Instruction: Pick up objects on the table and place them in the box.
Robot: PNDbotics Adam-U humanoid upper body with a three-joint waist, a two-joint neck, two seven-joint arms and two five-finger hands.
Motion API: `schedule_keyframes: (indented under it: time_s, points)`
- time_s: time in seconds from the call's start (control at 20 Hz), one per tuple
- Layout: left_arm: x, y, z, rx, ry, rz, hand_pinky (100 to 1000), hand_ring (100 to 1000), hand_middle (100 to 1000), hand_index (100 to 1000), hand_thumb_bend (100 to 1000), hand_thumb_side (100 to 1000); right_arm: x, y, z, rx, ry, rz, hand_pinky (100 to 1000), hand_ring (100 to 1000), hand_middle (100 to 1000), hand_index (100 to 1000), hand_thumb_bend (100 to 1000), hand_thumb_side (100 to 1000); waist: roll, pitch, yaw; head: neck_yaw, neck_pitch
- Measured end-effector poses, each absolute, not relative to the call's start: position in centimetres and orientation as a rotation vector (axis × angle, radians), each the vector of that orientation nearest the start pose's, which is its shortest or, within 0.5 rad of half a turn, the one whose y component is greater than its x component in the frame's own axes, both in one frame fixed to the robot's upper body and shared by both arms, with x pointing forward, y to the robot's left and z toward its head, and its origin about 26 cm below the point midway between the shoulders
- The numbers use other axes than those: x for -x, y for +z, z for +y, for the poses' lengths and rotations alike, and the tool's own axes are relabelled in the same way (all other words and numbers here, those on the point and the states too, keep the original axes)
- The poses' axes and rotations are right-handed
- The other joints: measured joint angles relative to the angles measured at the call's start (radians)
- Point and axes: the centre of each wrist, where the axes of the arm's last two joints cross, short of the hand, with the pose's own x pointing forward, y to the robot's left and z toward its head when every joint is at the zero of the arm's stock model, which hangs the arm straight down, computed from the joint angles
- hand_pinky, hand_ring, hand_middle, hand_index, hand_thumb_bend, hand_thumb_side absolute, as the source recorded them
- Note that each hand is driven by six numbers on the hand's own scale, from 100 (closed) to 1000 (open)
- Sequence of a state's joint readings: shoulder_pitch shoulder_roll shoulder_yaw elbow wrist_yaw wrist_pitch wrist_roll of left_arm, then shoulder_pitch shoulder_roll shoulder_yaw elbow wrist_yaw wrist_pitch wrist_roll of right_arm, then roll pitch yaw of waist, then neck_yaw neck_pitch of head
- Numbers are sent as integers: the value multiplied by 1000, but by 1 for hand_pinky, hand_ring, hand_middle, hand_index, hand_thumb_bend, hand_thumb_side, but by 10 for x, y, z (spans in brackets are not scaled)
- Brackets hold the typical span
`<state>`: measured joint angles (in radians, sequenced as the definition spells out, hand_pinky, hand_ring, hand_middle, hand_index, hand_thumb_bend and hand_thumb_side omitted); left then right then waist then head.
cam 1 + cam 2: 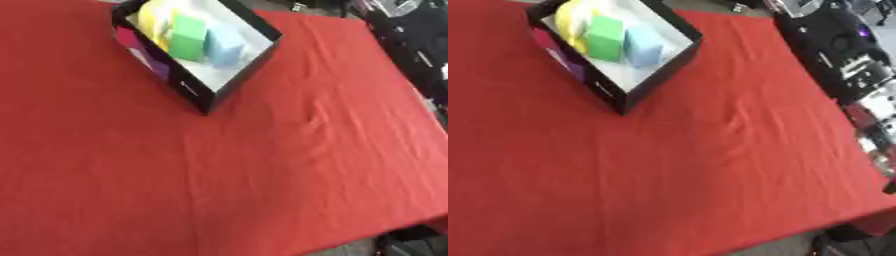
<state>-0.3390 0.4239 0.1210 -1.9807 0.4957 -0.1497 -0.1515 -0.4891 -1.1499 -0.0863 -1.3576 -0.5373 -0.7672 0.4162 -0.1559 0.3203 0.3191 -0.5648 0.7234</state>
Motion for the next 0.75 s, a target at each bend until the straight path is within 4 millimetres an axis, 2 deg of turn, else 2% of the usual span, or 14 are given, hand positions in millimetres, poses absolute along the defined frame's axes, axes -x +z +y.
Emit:
schedule_keyframes:
  time_s: [0.3,0.5,0.75]
  points:
    - [-298,222,308,265,-285,-2424,794,701,691,748,100,651,-292,334,-488,-265,-1267,3323,883,844,791,977,100,100,16,-33,-73,75,12]
    - [-297,218,312,243,-265,-2420,793,700,691,748,100,650,-273,319,-479,-75,-1112,3370,877,837,790,980,100,100,48,-36,-105,121,12]
    - [-294,213,316,216,-240,-2417,793,700,691,748,100,648,-254,296,-446,131,-829,3427,872,828,790,980,100,100,79,-36,-126,165,10]
